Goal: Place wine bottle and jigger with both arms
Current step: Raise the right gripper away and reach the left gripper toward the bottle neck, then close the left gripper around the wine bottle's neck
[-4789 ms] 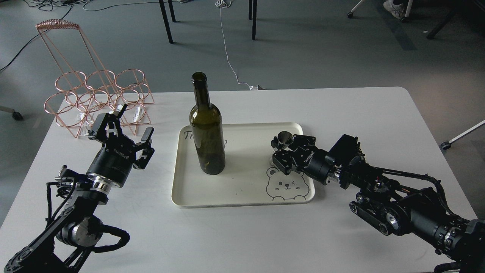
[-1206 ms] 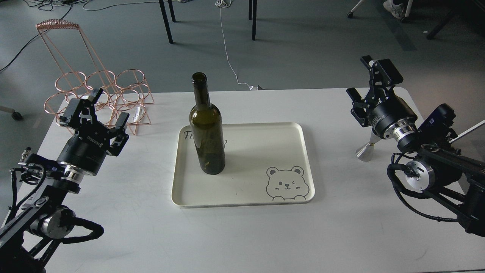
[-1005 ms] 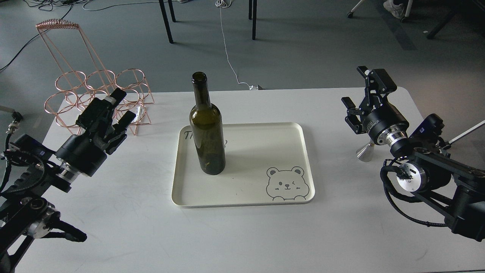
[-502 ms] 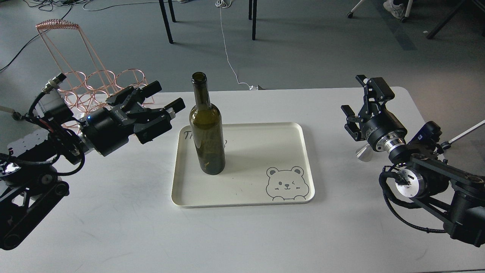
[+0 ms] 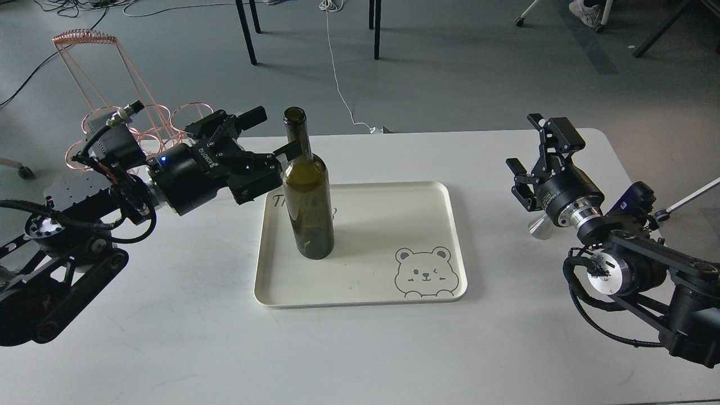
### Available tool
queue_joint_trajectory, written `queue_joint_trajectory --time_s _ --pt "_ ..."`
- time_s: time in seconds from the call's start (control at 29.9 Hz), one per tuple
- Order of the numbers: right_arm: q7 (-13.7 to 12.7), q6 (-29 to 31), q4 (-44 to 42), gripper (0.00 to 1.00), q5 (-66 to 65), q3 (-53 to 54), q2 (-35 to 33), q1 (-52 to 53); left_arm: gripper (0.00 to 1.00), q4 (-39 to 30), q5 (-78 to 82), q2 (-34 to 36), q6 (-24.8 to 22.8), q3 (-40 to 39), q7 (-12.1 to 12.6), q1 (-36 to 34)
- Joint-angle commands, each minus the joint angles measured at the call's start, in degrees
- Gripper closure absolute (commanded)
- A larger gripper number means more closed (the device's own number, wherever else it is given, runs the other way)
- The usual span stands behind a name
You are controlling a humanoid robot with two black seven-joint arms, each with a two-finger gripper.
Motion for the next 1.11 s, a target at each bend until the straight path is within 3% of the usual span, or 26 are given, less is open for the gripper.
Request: queue_joint_trajectory --time_s 0.0,0.4,0.5,0.64,0.9,1.07 --pt "0.0 0.0 0.0 0.01 0.03 -0.01 -0.18 0.0 0.01 0.0 -0.03 -0.64 -0.11 1.16 0.0 -0.17" --pt "0.0 0.0 0.09 0.01 -0.06 -0.18 -0.27 -0.08 0.02 2.63 0.94 -5.03 0.07 2.84 0.0 -3.77" --pt "0.0 0.0 0.18 0.01 -0.06 -0.18 -0.36 -0.43 0.06 3.42 1.29 -5.91 0.07 3.01 0.0 -4.48" --pt "0.0 0.0 0.27 0.01 -0.06 -0.01 -0.53 -0.61 0.24 3.51 1.29 -6.27 0.07 4.33 0.0 -5.36" --pt "0.0 0.0 0.35 0.01 -0.06 0.08 -0.44 -0.61 0.84 3.6 1.64 -6.18 0.15 4.51 0.0 -5.36" --pt "0.0 0.0 0.27 0.01 -0.06 0.08 -0.36 -0.61 0.91 3.42 1.47 -6.18 0.15 4.33 0.0 -5.8"
